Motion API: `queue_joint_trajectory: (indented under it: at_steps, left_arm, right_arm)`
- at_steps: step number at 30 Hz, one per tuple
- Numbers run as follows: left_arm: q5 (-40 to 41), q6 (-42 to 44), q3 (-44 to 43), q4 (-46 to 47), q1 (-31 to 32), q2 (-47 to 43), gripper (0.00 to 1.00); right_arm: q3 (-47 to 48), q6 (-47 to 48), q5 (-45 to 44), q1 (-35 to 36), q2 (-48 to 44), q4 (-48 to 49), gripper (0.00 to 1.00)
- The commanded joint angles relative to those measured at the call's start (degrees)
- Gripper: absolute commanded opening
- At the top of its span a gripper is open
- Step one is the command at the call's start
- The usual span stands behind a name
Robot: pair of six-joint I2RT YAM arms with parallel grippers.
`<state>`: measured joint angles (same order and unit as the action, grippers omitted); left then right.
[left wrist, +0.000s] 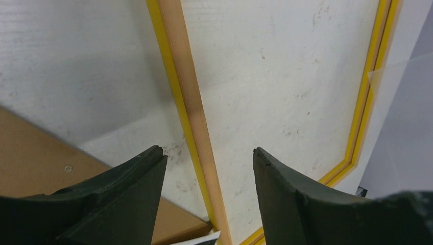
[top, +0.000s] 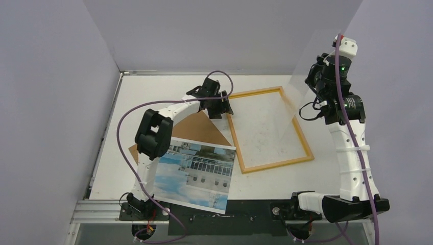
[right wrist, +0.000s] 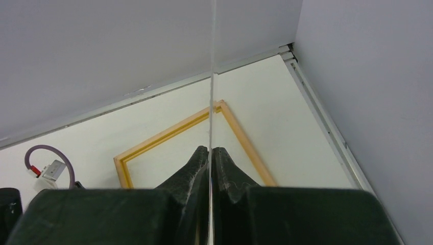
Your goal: Put the photo into the frame
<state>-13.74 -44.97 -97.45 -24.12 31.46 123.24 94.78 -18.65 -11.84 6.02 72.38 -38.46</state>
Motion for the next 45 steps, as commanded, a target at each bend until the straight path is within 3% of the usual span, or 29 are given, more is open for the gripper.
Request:
queue_joint_trajectory:
  at_steps: [1, 8, 10, 12, 15, 19, 20, 23, 31, 38, 45]
  left_arm:
    - [4.4, 0.1, -8.3, -4.2, 2.3, 4.4, 0.59]
    - [9.1, 1.5, -15.6, -11.6, 5.2, 10.6, 0.55]
    - [11.5, 2.4, -19.8, -16.3, 6.0, 13.5, 0.49]
    - [13.1, 3.8, -24.5, -21.6, 6.6, 16.6, 0.36]
    - [15.2, 6.0, -32.2, -28.6, 7.2, 21.0, 0.32]
    - [15.2, 7.1, -34.3, -28.8, 7.6, 22.2, 0.30]
    - [15.2, 7.5, -34.8, -28.9, 7.5, 22.3, 0.27]
    - [15.3, 8.5, -37.7, -30.1, 7.2, 22.2, 0.01]
    - [7.2, 7.5, -44.6, -30.5, 4.6, 18.0, 0.00]
    - [4.0, 7.0, -42.5, -28.8, 1.2, 14.6, 0.00]
    - [-1.0, 7.4, -33.8, -27.5, -2.1, 7.5, 0.00]
  right_arm:
    - [1.7, 1.1, -2.3, -0.2, -3.1, 0.1, 0.00]
    - [-0.7, 0.3, -1.5, -0.3, -5.0, 0.0, 0.00]
    - [-1.5, 0.3, -1.6, -0.2, -5.5, 0.2, 0.00]
    - [-2.0, 0.2, -1.8, -0.3, -6.0, 0.5, 0.00]
    - [-2.8, 0.1, -1.8, -0.4, -6.6, 0.9, 0.00]
    - [-2.8, 0.1, -1.8, -0.3, -6.8, 1.0, 0.00]
    - [-2.7, 0.1, -1.8, -0.4, -6.8, 1.0, 0.00]
    - [-2.2, 0.2, -1.7, -0.3, -6.7, 0.7, 0.00]
    - [-1.0, -0.3, -0.4, -0.3, -6.0, -0.5, 0.00]
    - [-0.2, -1.6, 4.4, -0.3, -4.8, -0.6, 0.00]
    - [1.6, -3.1, 9.0, -0.3, -3.3, -2.2, 0.00]
